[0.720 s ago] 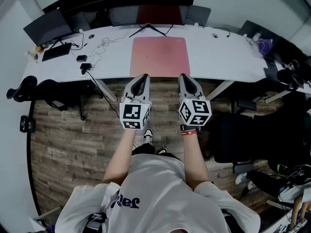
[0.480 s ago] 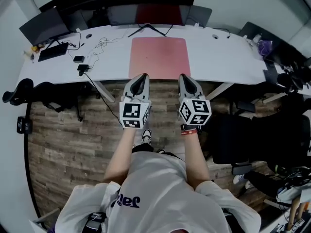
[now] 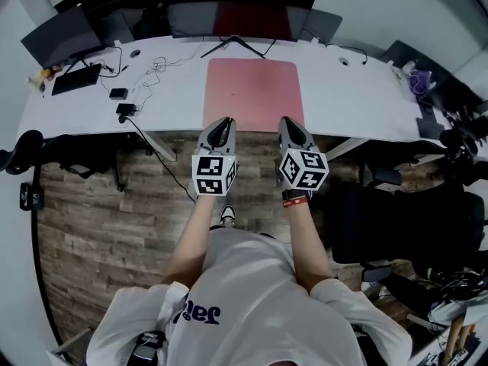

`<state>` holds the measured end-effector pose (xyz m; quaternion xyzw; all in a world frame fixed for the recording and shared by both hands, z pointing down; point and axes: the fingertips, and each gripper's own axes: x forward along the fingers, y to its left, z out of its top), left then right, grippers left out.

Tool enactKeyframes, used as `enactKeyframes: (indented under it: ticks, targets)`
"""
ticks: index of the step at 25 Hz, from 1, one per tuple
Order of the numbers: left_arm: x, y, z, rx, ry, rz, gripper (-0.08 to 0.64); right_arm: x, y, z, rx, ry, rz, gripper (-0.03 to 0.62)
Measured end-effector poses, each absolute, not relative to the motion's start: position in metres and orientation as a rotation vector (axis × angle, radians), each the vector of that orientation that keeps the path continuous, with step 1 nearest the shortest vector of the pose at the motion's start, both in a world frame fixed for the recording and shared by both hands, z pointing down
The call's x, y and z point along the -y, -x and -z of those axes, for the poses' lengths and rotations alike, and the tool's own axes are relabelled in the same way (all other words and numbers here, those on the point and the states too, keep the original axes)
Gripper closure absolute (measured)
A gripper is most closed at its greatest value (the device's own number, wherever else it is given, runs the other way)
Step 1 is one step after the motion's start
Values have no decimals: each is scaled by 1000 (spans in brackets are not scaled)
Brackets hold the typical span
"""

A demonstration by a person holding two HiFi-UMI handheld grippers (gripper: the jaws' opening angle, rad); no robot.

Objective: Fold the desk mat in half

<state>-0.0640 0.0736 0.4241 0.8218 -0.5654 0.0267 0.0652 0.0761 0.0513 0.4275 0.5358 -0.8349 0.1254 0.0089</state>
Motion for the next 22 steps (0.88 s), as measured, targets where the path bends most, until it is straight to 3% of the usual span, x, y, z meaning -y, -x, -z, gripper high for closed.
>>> enactKeyframes:
  ticks: [4, 22]
  targets:
    - [-50, 78, -450, 1668, -2455, -121, 479, -27, -54, -450, 2589, -1624, -410, 571]
    - [3, 93, -597, 1357, -2268, -372, 393, 13, -43, -592, 2322, -1635, -767, 494]
